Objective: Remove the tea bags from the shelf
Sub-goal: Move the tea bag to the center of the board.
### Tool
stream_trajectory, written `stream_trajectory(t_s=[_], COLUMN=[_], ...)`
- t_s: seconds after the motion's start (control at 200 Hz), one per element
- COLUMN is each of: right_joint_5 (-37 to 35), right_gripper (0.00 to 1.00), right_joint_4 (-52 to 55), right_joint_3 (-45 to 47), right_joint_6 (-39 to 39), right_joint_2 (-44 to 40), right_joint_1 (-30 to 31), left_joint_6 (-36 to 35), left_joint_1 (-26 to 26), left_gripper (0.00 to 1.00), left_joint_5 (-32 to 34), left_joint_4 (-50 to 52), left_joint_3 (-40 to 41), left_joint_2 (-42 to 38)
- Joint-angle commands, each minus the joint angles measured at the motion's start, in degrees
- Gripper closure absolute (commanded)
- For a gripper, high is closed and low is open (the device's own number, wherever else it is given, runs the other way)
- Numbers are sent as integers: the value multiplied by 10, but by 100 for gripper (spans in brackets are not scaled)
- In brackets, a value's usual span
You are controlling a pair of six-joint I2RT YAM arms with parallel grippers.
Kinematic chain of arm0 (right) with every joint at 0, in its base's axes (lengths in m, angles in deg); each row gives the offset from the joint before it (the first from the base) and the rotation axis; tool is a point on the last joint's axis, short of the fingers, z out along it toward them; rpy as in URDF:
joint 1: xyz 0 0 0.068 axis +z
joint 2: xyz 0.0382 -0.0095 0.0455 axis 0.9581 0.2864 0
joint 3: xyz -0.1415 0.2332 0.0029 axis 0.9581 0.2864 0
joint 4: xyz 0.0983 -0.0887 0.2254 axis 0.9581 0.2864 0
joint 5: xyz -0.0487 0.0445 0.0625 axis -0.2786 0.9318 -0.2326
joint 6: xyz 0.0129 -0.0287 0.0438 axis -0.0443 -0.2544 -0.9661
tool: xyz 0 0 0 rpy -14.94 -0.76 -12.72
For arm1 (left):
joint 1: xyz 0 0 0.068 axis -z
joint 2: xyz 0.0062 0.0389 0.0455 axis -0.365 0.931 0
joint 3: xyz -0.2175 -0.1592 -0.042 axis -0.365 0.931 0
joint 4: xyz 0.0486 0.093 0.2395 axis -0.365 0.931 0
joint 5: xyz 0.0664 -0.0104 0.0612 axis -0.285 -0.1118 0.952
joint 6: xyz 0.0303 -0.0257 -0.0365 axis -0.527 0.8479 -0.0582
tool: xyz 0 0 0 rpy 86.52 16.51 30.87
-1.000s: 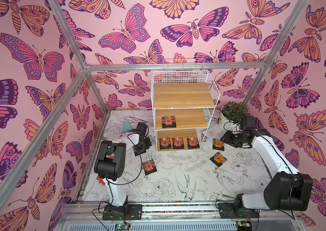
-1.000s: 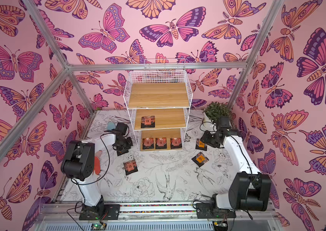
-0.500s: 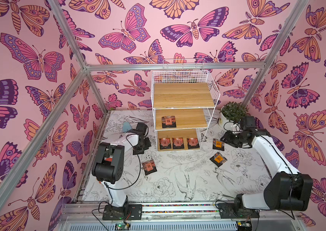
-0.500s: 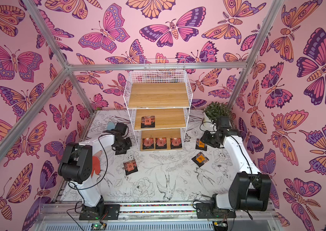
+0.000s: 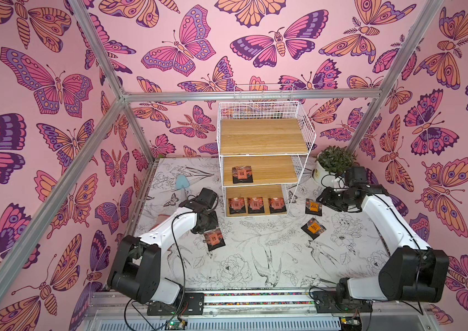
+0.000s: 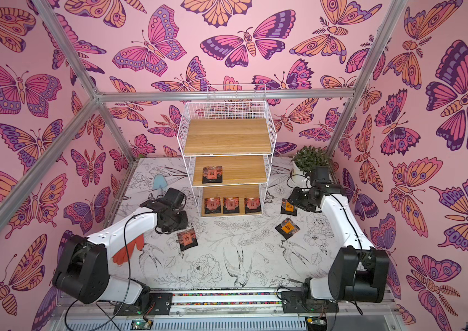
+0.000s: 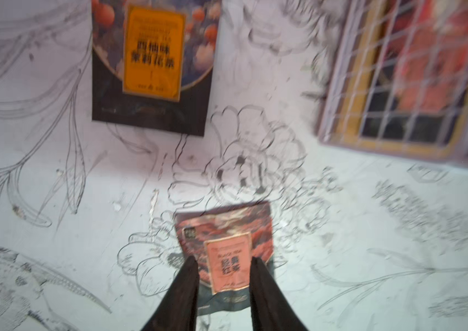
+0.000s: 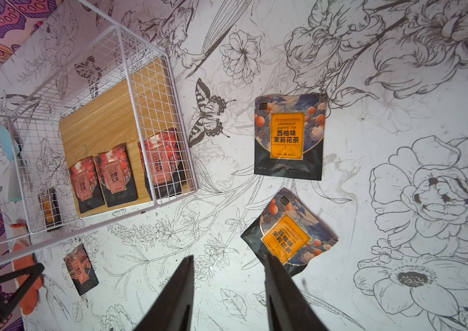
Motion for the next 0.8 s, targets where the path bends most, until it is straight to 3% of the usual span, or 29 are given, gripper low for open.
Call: stream_trajectory(t_s=[0.0,0.105,0.205,0.796], right_joint_5=[3,3,1,0], right_gripper=[55,55,55,55], right_joint_4=[7,6,9,10], right_joint_3=[-12,-12,-13,-12], right_joint_6=[4,3,4,6], right_joint_2=[-12,-14,-16,-15], right_joint_1=[-4,-4,-4,-5], left_joint_6=[21,32,42,44], left_joint_1=[27,57,77,121], left_gripper=[53,41,38,39], left_joint_5=[24,40,50,91], left_joint_4=[23,25,23,26], left_joint_3=[22,14,2,-19], left_joint_2=[-7,13,39,133])
